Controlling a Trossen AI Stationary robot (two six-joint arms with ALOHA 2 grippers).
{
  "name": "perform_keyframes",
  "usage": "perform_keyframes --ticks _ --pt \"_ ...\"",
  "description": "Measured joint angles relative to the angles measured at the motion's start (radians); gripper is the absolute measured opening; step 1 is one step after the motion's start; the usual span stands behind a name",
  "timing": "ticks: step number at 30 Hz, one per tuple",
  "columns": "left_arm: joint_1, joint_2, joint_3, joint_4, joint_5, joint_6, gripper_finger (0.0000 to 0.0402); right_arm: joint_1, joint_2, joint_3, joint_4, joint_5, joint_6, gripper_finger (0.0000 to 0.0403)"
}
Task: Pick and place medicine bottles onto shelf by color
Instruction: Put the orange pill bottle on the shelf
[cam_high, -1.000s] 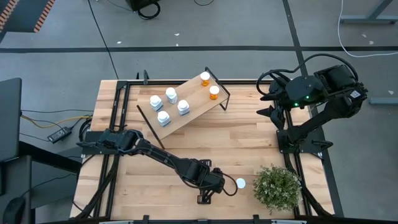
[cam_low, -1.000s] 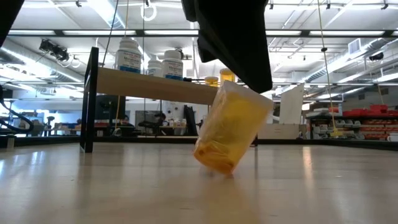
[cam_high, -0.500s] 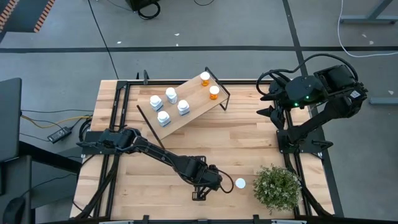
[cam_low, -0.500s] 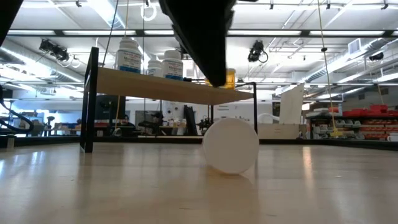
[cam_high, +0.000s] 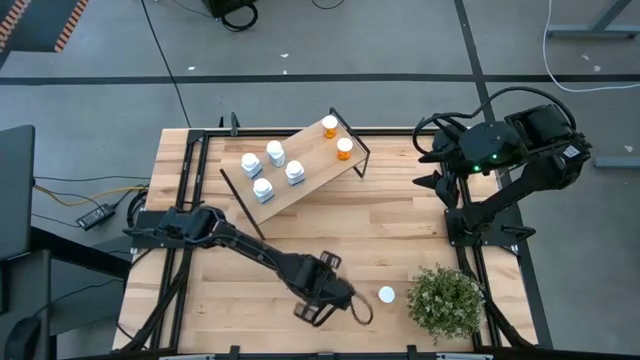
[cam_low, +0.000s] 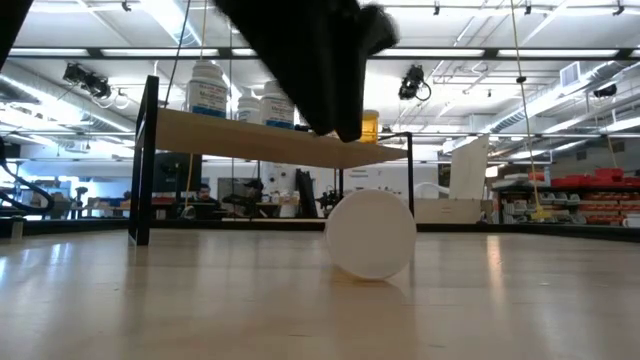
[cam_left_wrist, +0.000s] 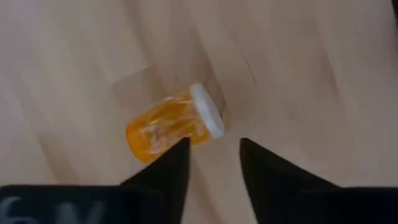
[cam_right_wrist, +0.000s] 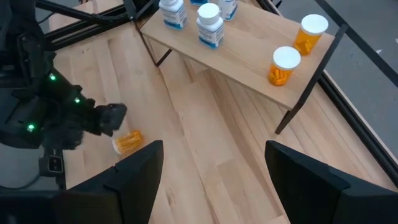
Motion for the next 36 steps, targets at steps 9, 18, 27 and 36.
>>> perform_keyframes --ticks 9,18,27,36 --pt "0.041 0.042 0.0 -0.042 -0.125 0.429 0.0276 0.0 0.0 0.0 0.0 -0.01 0.014 0.0288" --pt "0.105 0.056 0.0 -0.014 -0.048 0.646 0.029 0.0 0.0 0.0 0.0 -0.01 0.056 0.0288" --pt "0.098 0.061 0.0 0.0 0.005 0.666 0.0286 0.0 0.0 0.0 0.0 -0.001 0.075 0.0288" --pt "0.057 0.119 0.0 0.02 0.006 0.665 0.0285 0.0 0.0 0.0 0.0 0.012 0.079 0.0288"
